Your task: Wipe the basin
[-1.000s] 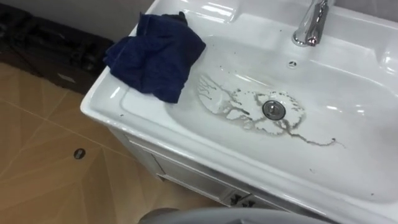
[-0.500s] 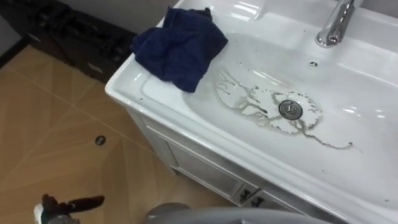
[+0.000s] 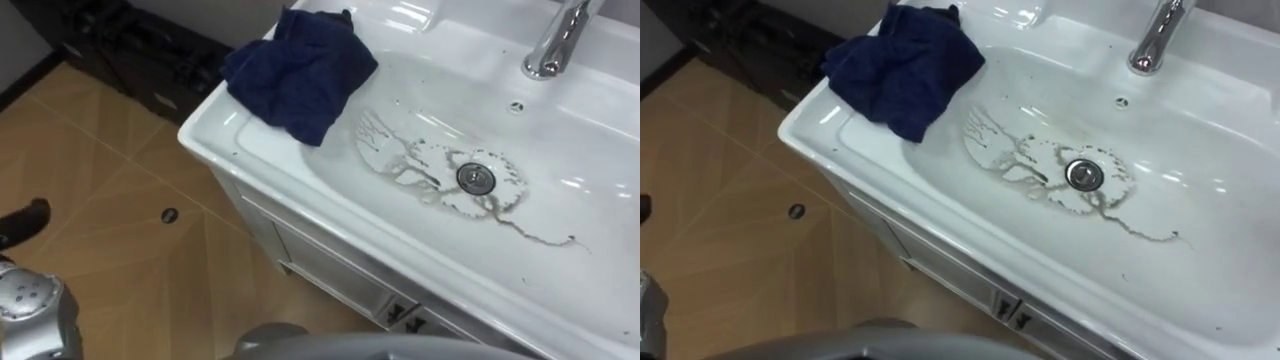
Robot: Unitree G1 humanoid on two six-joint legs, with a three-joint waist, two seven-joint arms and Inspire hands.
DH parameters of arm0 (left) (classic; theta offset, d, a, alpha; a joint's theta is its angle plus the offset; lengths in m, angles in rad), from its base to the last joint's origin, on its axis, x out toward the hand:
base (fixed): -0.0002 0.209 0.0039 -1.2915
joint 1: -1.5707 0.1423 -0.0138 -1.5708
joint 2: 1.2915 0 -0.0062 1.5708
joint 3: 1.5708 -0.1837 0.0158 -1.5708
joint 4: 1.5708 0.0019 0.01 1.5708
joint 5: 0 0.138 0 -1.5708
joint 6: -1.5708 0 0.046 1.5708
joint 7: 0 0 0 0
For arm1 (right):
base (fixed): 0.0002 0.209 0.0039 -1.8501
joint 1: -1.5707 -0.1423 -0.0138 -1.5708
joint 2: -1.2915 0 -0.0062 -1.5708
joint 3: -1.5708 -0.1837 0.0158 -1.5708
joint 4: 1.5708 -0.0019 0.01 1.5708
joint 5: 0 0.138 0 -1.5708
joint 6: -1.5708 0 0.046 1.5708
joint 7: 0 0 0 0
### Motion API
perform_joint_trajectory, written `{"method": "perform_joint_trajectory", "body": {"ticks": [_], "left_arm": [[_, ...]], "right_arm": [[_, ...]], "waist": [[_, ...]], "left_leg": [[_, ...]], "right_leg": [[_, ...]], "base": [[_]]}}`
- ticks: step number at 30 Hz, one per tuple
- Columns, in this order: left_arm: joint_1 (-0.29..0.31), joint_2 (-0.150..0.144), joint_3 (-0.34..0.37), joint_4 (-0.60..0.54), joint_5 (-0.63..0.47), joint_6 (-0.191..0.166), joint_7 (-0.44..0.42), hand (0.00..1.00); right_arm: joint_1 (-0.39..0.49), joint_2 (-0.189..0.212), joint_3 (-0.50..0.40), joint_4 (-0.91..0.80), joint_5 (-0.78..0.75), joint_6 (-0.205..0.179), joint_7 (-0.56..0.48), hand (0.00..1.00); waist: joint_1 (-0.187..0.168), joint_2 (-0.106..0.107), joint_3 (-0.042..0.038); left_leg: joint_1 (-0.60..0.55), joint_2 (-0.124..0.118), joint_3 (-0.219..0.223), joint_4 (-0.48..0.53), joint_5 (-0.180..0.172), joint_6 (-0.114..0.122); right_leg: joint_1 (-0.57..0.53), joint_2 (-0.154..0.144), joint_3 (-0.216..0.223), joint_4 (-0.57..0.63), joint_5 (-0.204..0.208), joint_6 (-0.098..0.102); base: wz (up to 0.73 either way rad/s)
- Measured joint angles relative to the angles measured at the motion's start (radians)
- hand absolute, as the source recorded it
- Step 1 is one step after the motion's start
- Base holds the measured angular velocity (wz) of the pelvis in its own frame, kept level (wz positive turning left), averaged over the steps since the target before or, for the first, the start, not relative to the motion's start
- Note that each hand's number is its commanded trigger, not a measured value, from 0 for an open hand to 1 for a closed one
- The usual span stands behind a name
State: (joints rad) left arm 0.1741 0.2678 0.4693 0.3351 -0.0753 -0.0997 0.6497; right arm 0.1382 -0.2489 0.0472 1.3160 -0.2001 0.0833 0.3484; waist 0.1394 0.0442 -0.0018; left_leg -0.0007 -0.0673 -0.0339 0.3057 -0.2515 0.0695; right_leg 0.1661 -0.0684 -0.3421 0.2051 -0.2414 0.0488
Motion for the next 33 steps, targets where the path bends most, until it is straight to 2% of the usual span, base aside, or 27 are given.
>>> {"method": "perform_joint_trajectory", "body": {"ticks": [1, 4, 6, 8, 15, 17, 19, 22, 23, 27, 30, 33], "left_arm": [[-0.01, 0.001, 0.0, -0.02, 0.0, -0.012, 0.016, 0.0], [-0.011, 0.001, -0.001, -0.133, 0.013, -0.014, 0.031, 0.0], [-0.014, 0.005, -0.001, -0.222, 0.066, -0.033, 0.05, 0.0], [-0.016, 0.021, -0.001, -0.263, 0.114, -0.043, 0.061, 0.0], [-0.021, 0.028, -0.045, -0.456, 0.226, -0.053, 0.034, 0.0], [-0.051, 0.028, -0.05, -0.517, 0.245, -0.054, 0.034, 0.0], [-0.062, 0.029, -0.071, -0.55, 0.247, -0.058, 0.032, 0.0], [-0.093, 0.032, -0.116, -0.552, 0.248, -0.058, 0.006, 0.0], [-0.097, 0.034, -0.13, -0.552, 0.248, -0.058, -0.006, 0.0], [-0.097, 0.037, -0.204, -0.551, 0.277, -0.058, -0.044, 0.0], [-0.098, 0.037, -0.266, -0.547, 0.304, -0.057, -0.09, 0.0], [-0.116, 0.038, -0.329, -0.531, 0.4, -0.052, -0.15, 0.0]], "right_arm": [[0.001, -0.002, 0.0, 0.002, 0.0, -0.005, 0.004, 0.0], [0.001, -0.002, 0.001, 0.001, -0.001, -0.008, 0.011, 0.0], [-0.001, -0.005, 0.0, 0.0, -0.001, -0.009, 0.014, 0.0], [-0.002, -0.006, 0.003, 0.001, 0.0, -0.017, 0.019, 0.0], [0.002, -0.01, 0.019, 0.006, 0.007, -0.029, 0.034, 0.0], [0.002, -0.011, 0.018, 0.002, -0.001, -0.028, 0.035, 0.0], [0.001, -0.011, 0.019, 0.004, -0.002, -0.026, 0.04, 0.0], [0.0, -0.012, 0.018, 0.004, -0.002, -0.018, 0.052, 0.0], [-0.002, -0.014, 0.018, 0.004, -0.002, -0.018, 0.054, 0.0], [-0.002, -0.015, 0.019, 0.005, -0.002, -0.018, 0.053, 0.0], [-0.012, -0.015, 0.019, 0.008, -0.001, -0.018, 0.045, 0.0], [-0.023, -0.014, 0.019, 0.01, -0.002, -0.018, 0.04, 0.0]], "waist": [[-0.001, 0.002, 0.0013], [-0.011, 0.0, 0.0028], [-0.018, 0.001, 0.003], [-0.024, 0.001, 0.0034], [-0.058, 0.002, 0.0088], [-0.076, 0.006, 0.0143], [-0.084, 0.007, 0.0141], [-0.101, 0.016, 0.017], [-0.109, 0.017, 0.0178], [-0.131, 0.016, 0.0207], [-0.148, 0.01, 0.0222], [-0.181, -0.008, 0.0248]], "left_leg": [[0.005, 0.0, 0.0, 0.0, 0.0, 0.0], [0.011, 0.001, -0.001, -0.01, 0.0, 0.0], [0.019, 0.001, 0.004, -0.016, 0.001, -0.001], [0.026, 0.001, 0.01, -0.02, 0.004, -0.001], [0.022, 0.002, 0.019, -0.024, 0.004, -0.001], [0.021, 0.001, 0.022, -0.024, 0.004, -0.001], [0.023, 0.001, 0.023, -0.027, 0.004, -0.001], [0.029, 0.002, 0.028, -0.031, 0.005, 0.0], [0.031, 0.002, 0.029, -0.032, 0.005, 0.0], [0.038, 0.004, 0.041, -0.036, 0.005, 0.0], [0.045, 0.008, 0.058, -0.042, 0.005, 0.0], [0.045, 0.008, 0.063, -0.045, 0.005, 0.0]], "right_leg": [[0.004, 0.0, 0.001, 0.0, 0.0, 0.0], [0.008, 0.001, 0.013, 0.0, 0.0, 0.0], [0.009, 0.002, 0.029, 0.0, 0.0, 0.0], [0.01, 0.001, 0.038, -0.001, 0.0, 0.0], [0.009, 0.004, 0.051, -0.018, 0.004, -0.006], [0.009, 0.004, 0.059, -0.022, 0.004, -0.006], [0.008, 0.004, 0.066, -0.021, 0.004, -0.006], [0.009, 0.005, 0.077, -0.021, 0.004, -0.006], [0.009, 0.005, 0.091, -0.021, 0.004, -0.006], [0.009, 0.005, 0.101, -0.02, 0.004, -0.006], [0.009, 0.005, 0.109, -0.019, 0.004, -0.006], [0.007, 0.006, 0.121, -0.02, 0.004, -0.006]], "base": [[0.0], [-0.01], [-0.06], [-0.09], [-0.05], [-0.04], [-0.02], [-0.07], [-0.06], [-0.09], [-0.16], [-0.06]]}}
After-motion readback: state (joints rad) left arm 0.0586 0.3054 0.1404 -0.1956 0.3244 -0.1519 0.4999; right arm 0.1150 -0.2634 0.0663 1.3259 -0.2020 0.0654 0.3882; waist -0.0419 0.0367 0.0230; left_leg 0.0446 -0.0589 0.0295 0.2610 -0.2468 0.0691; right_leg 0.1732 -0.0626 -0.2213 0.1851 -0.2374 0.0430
